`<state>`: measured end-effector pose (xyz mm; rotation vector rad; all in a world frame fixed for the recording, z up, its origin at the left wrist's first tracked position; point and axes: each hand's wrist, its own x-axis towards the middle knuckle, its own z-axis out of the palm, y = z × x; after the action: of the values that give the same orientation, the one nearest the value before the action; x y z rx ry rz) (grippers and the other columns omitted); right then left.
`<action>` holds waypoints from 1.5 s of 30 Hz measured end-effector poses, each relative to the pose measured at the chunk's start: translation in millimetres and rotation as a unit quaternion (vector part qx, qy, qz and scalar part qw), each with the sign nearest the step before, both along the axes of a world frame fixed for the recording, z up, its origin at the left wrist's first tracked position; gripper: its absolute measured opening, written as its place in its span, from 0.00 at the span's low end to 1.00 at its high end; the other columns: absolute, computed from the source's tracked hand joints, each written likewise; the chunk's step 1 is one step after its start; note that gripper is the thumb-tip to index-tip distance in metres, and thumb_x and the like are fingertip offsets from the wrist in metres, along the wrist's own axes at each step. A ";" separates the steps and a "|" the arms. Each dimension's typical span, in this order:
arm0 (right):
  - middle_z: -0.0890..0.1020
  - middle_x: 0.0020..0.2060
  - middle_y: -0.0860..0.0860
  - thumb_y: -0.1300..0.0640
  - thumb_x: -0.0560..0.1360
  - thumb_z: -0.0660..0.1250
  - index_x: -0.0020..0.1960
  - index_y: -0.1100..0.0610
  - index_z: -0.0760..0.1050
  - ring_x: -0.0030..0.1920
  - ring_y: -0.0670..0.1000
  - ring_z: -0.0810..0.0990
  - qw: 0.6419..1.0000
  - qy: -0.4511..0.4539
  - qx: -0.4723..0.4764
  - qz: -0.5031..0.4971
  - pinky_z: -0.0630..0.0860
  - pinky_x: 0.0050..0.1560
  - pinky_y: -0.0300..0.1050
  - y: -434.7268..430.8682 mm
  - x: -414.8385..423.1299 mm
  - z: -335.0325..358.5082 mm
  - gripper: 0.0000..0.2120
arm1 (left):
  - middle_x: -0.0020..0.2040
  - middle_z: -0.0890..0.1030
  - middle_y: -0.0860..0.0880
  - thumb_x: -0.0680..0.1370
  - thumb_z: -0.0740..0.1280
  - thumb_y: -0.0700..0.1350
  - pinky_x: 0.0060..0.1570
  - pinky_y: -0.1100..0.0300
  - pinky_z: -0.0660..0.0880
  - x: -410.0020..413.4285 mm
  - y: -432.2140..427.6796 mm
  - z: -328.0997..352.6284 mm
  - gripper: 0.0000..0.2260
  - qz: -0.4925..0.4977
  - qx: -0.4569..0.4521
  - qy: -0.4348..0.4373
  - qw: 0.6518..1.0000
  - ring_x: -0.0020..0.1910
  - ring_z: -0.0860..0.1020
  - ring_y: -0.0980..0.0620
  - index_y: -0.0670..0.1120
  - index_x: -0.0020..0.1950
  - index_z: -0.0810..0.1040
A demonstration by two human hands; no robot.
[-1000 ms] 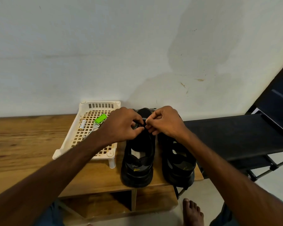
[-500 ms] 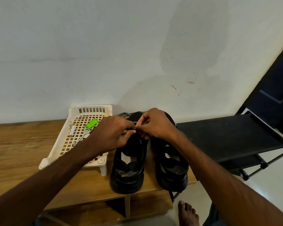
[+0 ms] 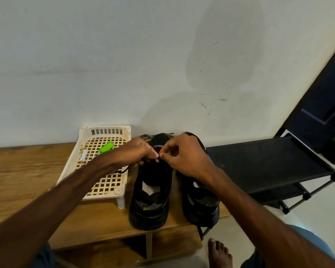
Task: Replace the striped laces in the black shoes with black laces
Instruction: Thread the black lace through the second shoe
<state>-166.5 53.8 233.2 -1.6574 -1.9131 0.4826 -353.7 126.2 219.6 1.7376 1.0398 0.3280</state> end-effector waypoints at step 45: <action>0.84 0.37 0.54 0.48 0.81 0.67 0.42 0.57 0.84 0.38 0.55 0.82 0.999 -0.026 -0.047 -0.008 0.78 0.41 0.50 -6.9 65.4 13.0 0.15 | 0.21 0.76 0.58 0.78 0.72 0.44 0.53 0.54 0.76 10.4 -11.9 4.9 0.07 0.098 0.127 0.050 0.986 0.25 0.74 0.64 0.44 0.45 0.88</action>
<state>-101.2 46.9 246.2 -1.7593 -1.9389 0.5357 -343.3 114.2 224.5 1.8975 1.2912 0.5198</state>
